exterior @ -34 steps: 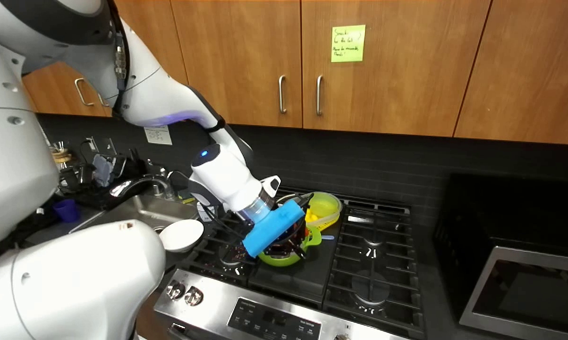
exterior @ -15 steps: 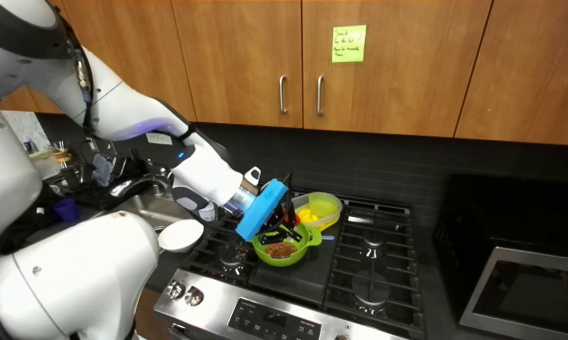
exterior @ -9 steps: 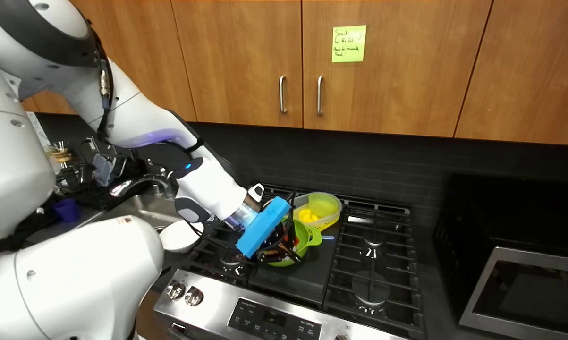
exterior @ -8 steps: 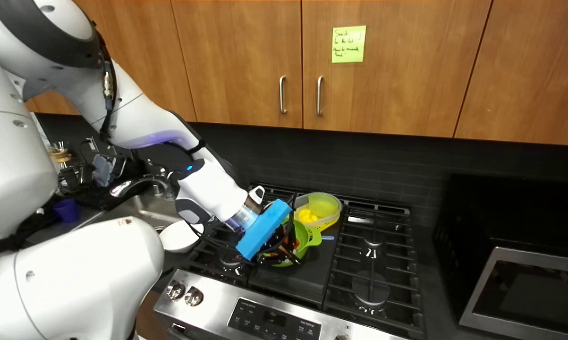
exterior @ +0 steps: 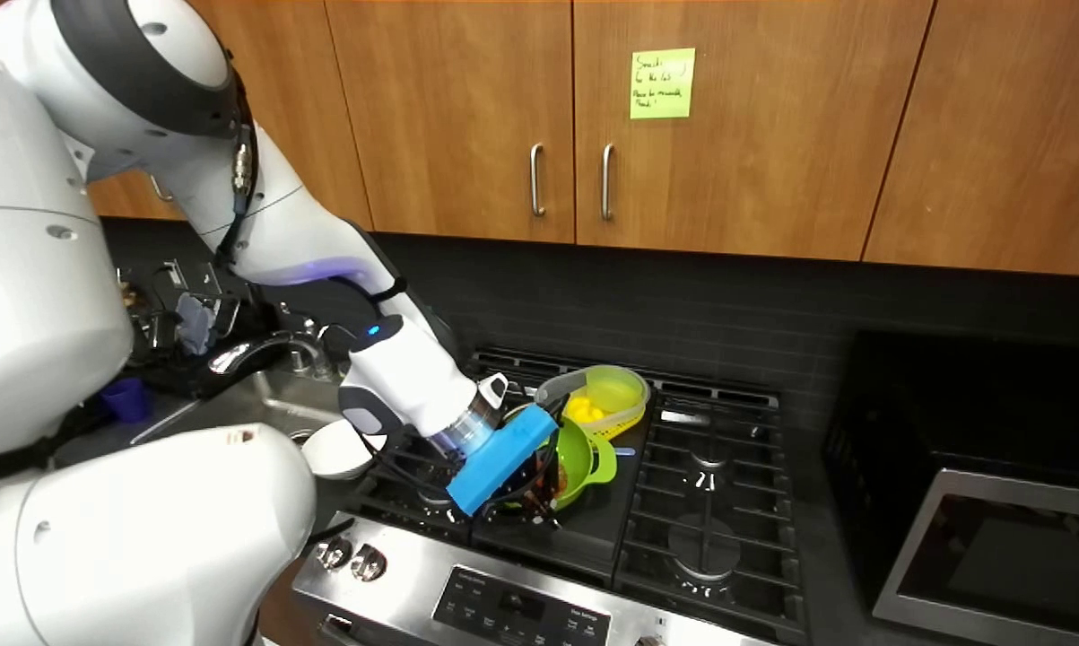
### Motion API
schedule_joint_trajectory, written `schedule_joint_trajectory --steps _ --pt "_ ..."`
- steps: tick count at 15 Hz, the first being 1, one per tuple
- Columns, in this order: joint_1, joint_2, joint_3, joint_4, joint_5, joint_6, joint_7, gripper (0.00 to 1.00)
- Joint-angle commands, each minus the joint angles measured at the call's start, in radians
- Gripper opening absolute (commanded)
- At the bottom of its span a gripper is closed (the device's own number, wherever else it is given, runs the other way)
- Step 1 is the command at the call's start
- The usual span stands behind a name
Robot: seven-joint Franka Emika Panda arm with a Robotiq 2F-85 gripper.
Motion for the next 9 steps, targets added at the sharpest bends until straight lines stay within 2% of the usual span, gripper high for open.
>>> schedule_joint_trajectory --steps 1,4,9 --pt "-0.064 -0.039 0.064 0.003 -0.004 0.016 0.000 0.01" --pt "-0.066 -0.050 0.076 0.003 -0.002 0.016 0.001 0.01" --pt "-0.013 -0.101 0.019 0.050 0.069 0.013 -0.024 0.01"
